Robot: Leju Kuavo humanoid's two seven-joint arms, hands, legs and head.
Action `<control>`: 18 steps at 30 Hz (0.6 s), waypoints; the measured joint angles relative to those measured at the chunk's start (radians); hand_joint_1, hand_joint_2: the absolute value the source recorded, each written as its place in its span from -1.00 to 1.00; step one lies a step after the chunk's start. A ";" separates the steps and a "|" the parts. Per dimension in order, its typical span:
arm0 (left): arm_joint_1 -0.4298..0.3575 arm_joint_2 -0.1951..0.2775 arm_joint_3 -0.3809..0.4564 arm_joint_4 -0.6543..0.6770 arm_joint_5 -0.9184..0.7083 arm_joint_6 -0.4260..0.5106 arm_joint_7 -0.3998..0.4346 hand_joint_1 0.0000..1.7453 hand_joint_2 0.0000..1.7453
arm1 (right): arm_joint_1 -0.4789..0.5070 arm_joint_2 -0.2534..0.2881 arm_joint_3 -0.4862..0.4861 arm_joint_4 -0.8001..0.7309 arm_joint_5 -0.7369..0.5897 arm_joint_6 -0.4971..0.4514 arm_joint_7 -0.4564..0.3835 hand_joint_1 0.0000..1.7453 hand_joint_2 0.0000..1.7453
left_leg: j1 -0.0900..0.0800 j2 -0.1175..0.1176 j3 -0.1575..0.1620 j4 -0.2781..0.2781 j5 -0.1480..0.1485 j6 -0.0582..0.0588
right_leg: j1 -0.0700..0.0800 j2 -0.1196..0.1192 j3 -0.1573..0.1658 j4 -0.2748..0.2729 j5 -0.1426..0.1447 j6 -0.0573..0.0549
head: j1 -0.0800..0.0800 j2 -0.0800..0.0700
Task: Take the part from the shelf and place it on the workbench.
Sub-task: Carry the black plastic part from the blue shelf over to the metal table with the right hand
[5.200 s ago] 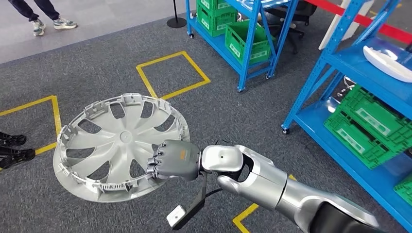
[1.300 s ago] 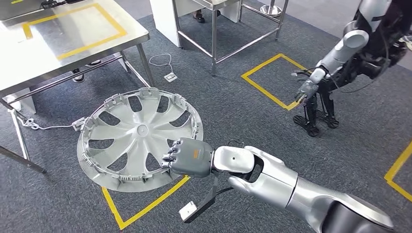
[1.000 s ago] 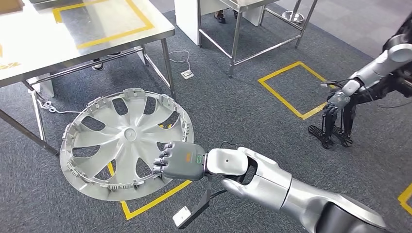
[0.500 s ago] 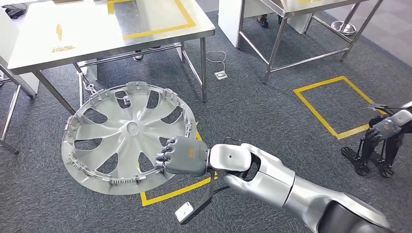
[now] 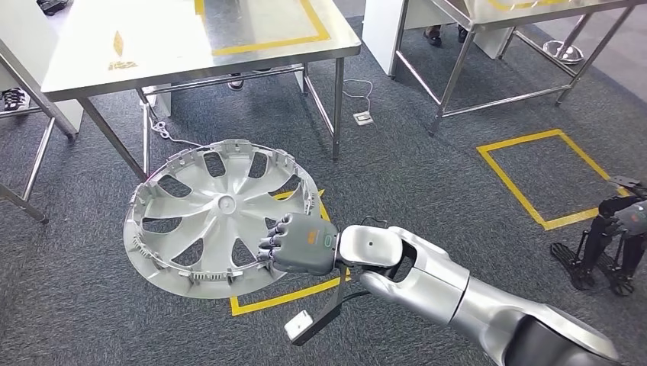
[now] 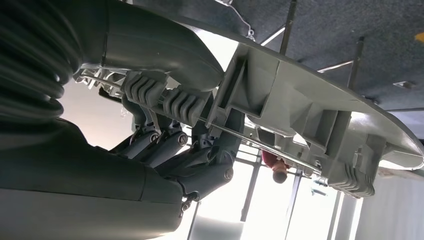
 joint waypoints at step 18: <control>-0.013 -0.004 0.000 -0.001 -0.016 0.000 0.021 -1.00 1.00 | 0.003 -0.016 -0.063 0.016 -0.026 0.026 0.008 1.00 1.00 | 0.001 -0.014 -0.023 0.089 -0.070 -0.029 | -0.006 0.016 -0.011 -0.019 0.033 -0.032 | 0.000 0.000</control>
